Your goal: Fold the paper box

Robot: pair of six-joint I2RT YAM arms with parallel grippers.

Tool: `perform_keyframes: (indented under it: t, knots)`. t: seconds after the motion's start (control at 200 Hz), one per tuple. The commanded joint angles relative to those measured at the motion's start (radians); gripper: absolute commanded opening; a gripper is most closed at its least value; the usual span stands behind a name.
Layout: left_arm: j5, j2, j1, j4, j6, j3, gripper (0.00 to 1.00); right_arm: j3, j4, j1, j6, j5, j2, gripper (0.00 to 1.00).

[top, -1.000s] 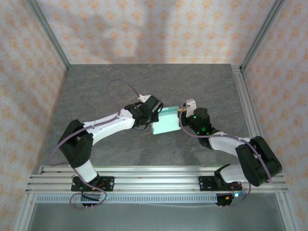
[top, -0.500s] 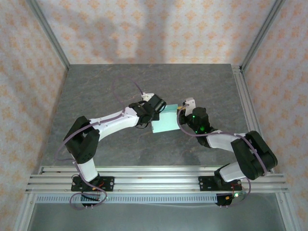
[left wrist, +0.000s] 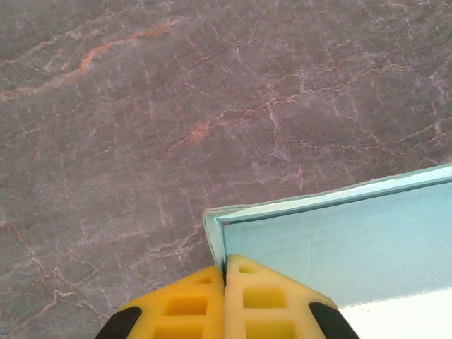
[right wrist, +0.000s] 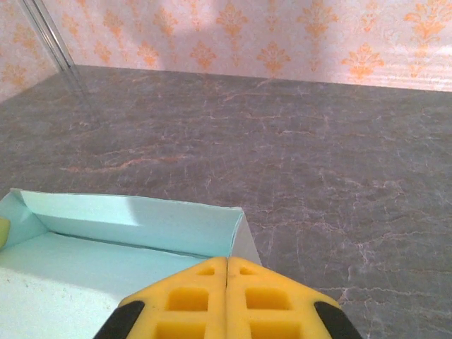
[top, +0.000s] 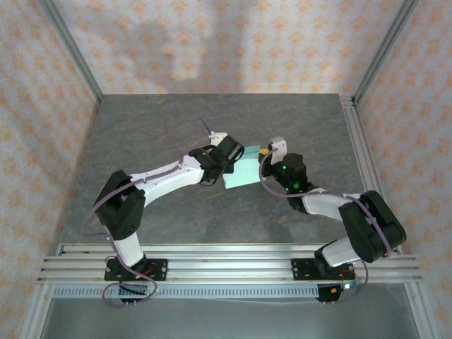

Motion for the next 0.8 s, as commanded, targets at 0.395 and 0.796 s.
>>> perform_keyframes:
  t: [0.395, 0.796]
  knots:
    - [-0.068, -0.015, -0.008, 0.171, 0.061, -0.030, 0.00, -0.014, 0.208, 0.021, 0.000, -0.034, 0.101, 0.00]
    - [-0.095, -0.025, -0.011, 0.262, 0.093, -0.106, 0.00, -0.089, 0.446, 0.022, -0.030, -0.094, 0.206, 0.00]
